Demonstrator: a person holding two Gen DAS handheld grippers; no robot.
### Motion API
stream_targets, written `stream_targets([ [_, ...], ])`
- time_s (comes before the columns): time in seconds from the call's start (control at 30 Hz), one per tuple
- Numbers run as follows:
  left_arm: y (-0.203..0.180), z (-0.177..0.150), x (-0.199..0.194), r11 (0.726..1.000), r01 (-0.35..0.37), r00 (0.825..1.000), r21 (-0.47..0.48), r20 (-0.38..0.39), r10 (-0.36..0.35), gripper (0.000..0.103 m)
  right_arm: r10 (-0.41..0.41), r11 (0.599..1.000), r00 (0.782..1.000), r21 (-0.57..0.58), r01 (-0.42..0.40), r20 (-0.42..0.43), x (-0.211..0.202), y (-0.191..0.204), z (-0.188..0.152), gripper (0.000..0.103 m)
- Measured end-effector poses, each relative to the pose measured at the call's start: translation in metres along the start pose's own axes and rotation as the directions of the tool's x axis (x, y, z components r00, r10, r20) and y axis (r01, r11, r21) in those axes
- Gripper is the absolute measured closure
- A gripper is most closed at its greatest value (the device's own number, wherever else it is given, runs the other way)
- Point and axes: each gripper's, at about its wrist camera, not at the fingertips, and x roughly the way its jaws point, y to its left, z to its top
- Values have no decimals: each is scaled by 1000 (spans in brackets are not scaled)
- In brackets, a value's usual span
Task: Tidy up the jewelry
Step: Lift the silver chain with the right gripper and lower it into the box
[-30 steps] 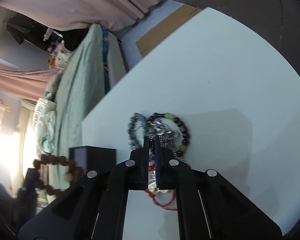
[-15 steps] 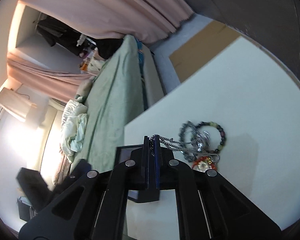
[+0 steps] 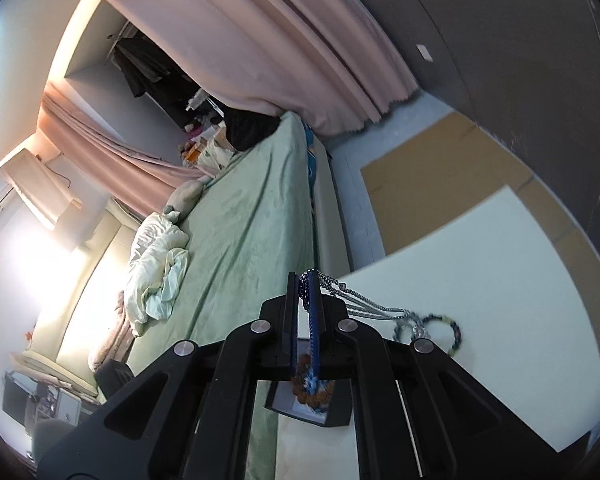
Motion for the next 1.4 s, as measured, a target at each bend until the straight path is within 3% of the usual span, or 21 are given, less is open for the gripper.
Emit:
stream_targets([
  [0.33,17,9,-16,999,12,999,-46,34,-10,31,26,996,1000,-86,-24,17,-9,56,7,97],
  [0.57,27,11,-23,997,4,999,-81,46,0,9,47,993,999,-106,-48,-18,7,79,-4,97],
  [0.83,40,12,-23,990,-3,1000,-144,20,6,9,42,992,996,-115,-51,-78,36,86,-17,97],
  [1.4,44,10,-13,988,-31,1000,-154,-5,30,9,-8,994,979,-106,-14,-205,93,47,-52,97],
])
